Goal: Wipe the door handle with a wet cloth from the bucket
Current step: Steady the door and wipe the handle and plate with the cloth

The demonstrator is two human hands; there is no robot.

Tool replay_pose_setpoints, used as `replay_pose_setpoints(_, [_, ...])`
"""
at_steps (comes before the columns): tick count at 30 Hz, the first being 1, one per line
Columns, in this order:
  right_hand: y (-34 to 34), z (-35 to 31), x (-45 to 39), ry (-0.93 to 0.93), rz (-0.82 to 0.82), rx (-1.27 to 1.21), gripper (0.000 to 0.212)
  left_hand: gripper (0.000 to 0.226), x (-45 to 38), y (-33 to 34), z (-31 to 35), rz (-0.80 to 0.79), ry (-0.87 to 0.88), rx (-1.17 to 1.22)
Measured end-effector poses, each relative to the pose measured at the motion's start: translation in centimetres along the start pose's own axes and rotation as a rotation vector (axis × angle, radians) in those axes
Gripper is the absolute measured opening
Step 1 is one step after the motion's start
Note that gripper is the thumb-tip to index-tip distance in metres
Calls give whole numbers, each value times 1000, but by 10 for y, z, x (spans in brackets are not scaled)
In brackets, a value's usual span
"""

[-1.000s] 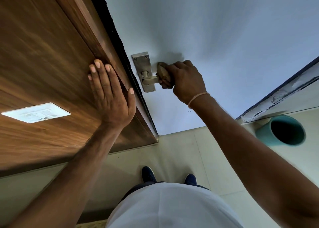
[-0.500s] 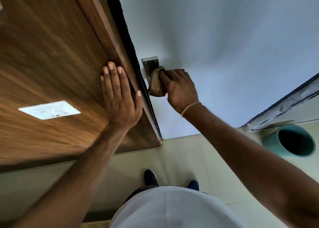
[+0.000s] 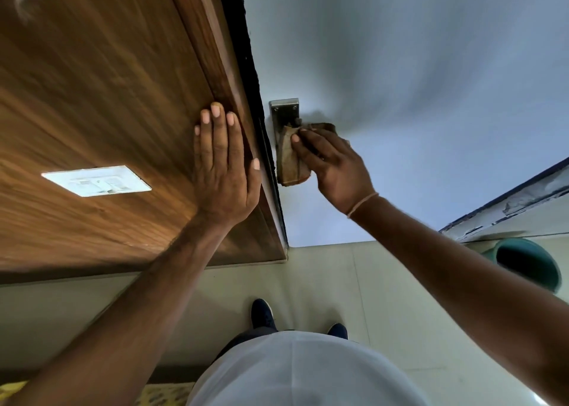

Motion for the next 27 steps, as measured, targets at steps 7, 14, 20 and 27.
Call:
replay_pose_setpoints(7, [26, -42, -18, -294, -4, 52, 32, 77, 1, 0, 2, -26, -28, -13])
replay_pose_setpoints(14, [26, -34, -21, -618, -155, 241, 37, 76, 1, -4, 0, 9, 8, -43])
replay_pose_setpoints(20, [13, -13, -15, -602, 26, 112, 29, 73, 1, -9, -3, -4, 29, -20])
replay_pose_setpoints(27, [16, -54, -29, -469, -75, 114, 36, 74, 3, -12, -7, -30, 42, -35])
Point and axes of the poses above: each hand's wrist, its own x-axis away from the middle knuckle, its own y-axis out of the palm, z = x × y, the point moved 6 cm from there along -x, towards the middle knuckle, and after that the axes turned 8 degrees about y, right-handed, at the moved point
